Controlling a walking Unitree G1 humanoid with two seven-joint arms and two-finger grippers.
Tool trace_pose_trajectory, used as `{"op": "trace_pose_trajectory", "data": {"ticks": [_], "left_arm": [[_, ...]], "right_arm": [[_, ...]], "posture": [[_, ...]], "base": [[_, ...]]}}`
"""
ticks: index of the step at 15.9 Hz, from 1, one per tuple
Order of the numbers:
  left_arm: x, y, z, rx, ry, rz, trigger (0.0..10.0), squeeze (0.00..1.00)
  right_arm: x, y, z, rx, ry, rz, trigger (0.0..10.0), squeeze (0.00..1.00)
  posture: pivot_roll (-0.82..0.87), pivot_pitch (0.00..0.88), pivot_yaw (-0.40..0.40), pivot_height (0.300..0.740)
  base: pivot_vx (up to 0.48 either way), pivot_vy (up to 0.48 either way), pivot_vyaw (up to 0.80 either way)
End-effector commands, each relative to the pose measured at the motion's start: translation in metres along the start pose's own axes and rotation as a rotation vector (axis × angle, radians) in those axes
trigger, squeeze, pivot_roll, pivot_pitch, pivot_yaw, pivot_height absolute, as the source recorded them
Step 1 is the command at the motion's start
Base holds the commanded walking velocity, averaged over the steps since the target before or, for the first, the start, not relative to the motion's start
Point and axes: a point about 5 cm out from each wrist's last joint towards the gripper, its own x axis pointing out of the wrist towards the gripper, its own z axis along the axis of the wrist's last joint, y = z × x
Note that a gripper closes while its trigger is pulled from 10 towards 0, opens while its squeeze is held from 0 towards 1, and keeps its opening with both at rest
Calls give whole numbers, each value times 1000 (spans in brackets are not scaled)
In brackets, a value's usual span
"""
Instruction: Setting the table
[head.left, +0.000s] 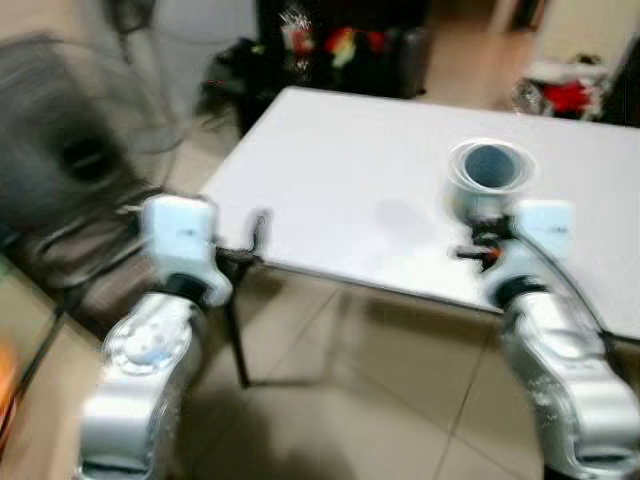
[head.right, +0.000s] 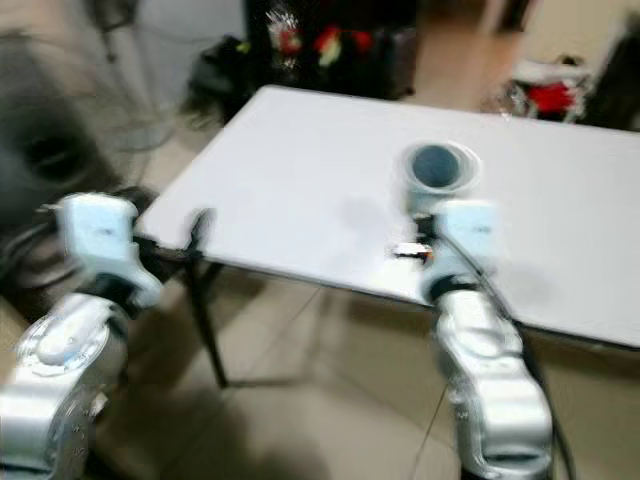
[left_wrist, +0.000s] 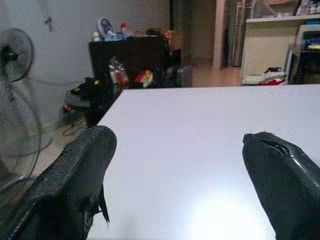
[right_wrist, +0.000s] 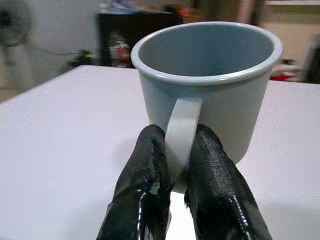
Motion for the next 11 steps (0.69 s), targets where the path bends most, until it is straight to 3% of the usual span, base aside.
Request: {"op": "trace_pose_trajectory", "data": {"ticks": [1, 4, 8, 11], "left_arm": [[-3, 9, 1, 20, -2, 35, 10000, 0], [-2, 8, 1, 22, 0, 35, 10000, 0], [-4, 14, 0, 34, 4, 60, 10000, 0], [-6, 16, 0, 35, 7, 71, 10000, 0]], "right_arm": [[-1, 11, 6, 12, -24, 51, 10000, 0], [0, 12, 7, 9, -24, 65, 10000, 0], [8, 22, 4, -15, -3, 216, 10000, 0], [9, 24, 1, -11, 14, 233, 10000, 0]], "posture": [[-93, 0, 6, 740], [-93, 0, 5, 740], [-82, 0, -8, 740], [-78, 0, -11, 740]], "base": [[398, 0, -800], [394, 0, -667], [386, 0, 0], [372, 0, 0]]}}
